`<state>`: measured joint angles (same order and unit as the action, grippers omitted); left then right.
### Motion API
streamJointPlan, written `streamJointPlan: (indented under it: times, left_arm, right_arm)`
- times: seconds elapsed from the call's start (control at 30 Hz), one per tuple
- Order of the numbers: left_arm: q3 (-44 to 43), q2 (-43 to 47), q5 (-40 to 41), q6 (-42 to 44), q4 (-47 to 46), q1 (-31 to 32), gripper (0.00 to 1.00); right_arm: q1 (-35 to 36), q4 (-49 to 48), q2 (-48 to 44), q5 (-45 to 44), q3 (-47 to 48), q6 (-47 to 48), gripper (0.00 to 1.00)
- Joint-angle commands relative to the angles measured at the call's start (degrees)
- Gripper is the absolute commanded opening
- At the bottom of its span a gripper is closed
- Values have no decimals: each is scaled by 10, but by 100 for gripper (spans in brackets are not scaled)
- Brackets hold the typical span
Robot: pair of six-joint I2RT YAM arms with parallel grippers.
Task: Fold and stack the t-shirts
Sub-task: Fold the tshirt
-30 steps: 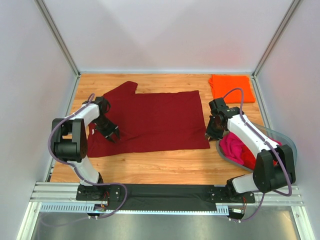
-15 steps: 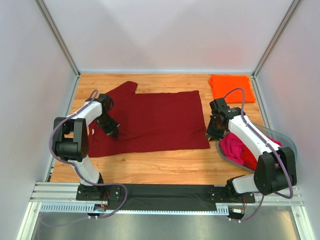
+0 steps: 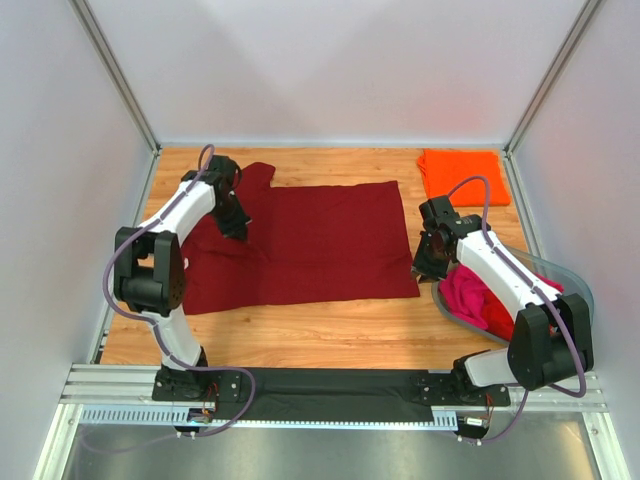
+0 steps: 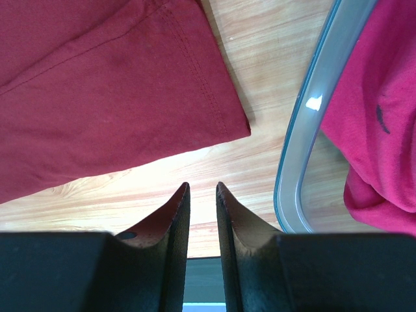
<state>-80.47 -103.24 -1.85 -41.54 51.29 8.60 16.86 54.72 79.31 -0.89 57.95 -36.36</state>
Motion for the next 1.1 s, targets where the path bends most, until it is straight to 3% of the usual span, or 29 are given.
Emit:
streamJointPlan:
  times: [0.0,0.4,0.47,0.5,0.53,0.6,0.77,0.9,1.07]
  left_arm:
    - [-24,-15,-4,47,-27,5,0]
    - [-105,-86,-20,173,-41,34,0]
    - [-120,-90,-4,183,-37,37,6]
    - [-127,-90,11,183,-27,37,13]
    - [-145,-91,44,182,0,37,28]
    - [-164,-86,68,179,21,37,38]
    - [-173,-64,146,133,126,36,43]
    - [-102,-36,174,81,178,26,40]
    - [6,-10,128,51,151,-33,39]
  right_arm:
    - [4,3,-16,-10,-4,-8,24]
    - [4,7,-7,-18,4,-12,24]
    - [4,7,-4,-18,8,-11,24]
    - [4,8,1,-18,15,-10,24]
    - [4,10,3,-18,18,-10,24]
    - [4,11,14,-15,27,-6,25]
    - [14,3,59,0,51,2,25]
    - [40,-31,103,0,71,4,24]
    - [70,-58,163,0,76,-6,23]
